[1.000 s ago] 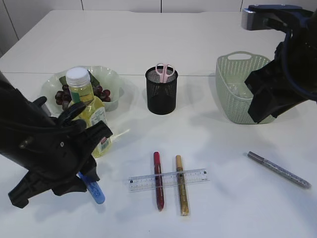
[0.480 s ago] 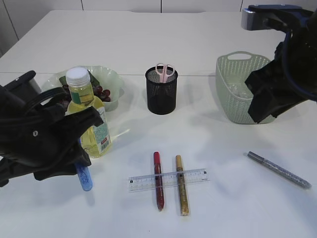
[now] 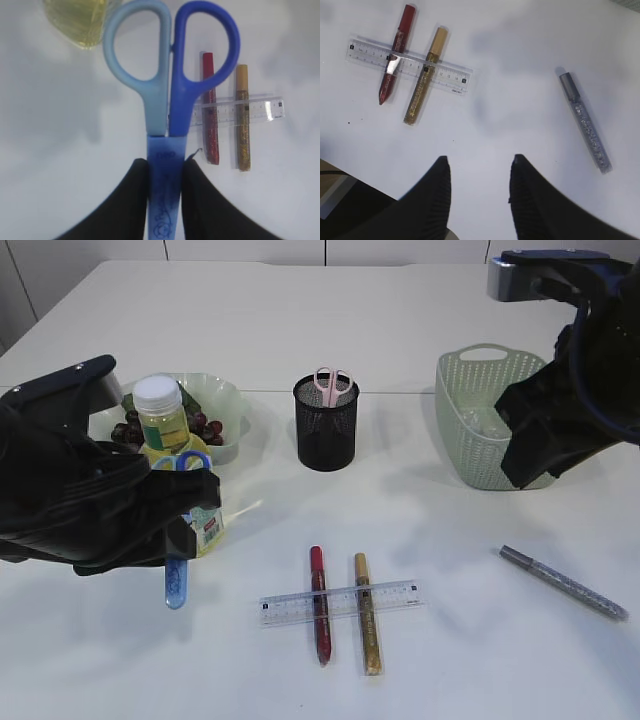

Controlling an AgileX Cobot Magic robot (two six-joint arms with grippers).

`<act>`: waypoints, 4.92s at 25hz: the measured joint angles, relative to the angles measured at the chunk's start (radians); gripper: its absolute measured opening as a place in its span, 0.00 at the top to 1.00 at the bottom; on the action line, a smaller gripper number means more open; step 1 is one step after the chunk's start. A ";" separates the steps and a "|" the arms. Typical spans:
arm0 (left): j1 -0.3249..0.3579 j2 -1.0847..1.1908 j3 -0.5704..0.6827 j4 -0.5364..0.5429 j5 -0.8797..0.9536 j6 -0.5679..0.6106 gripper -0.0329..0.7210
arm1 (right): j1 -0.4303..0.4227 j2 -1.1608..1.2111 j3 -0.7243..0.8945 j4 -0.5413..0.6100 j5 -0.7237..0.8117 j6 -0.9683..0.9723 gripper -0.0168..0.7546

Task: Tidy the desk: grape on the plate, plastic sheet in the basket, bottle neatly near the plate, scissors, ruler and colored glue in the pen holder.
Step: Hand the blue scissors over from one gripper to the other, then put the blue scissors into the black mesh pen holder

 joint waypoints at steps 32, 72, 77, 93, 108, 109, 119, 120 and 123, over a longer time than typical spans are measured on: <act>0.000 0.020 0.000 0.247 -0.530 0.213 0.77 | 0.000 0.000 0.002 0.494 -0.156 -0.337 0.56; 0.000 0.022 0.002 0.252 -0.615 0.213 0.77 | 0.099 0.149 0.002 1.144 -0.489 -0.801 0.41; 0.000 0.022 0.002 0.252 -0.615 0.213 0.77 | 0.099 0.158 0.002 1.151 -0.490 -0.815 0.58; 0.000 0.022 0.002 0.260 -0.615 0.213 0.75 | 0.099 0.158 0.004 1.146 -0.503 -0.829 0.91; 0.000 -0.038 0.002 0.268 -0.399 0.213 0.19 | 0.097 0.158 0.004 1.152 -0.609 -0.870 0.91; 0.000 -0.057 0.002 0.268 -0.355 0.213 0.21 | 0.092 0.158 0.004 1.152 -0.634 -0.874 0.91; 0.000 -0.118 0.002 0.294 -0.006 0.240 0.35 | 0.013 0.254 -0.053 1.190 -0.716 -1.013 0.91; 0.000 -0.118 0.002 0.294 0.013 0.248 0.35 | 0.006 0.268 -0.068 1.205 -0.719 -1.025 0.91; 0.000 -0.118 0.002 0.294 0.067 0.276 0.36 | -0.011 0.307 -0.109 1.236 -0.725 -1.054 0.91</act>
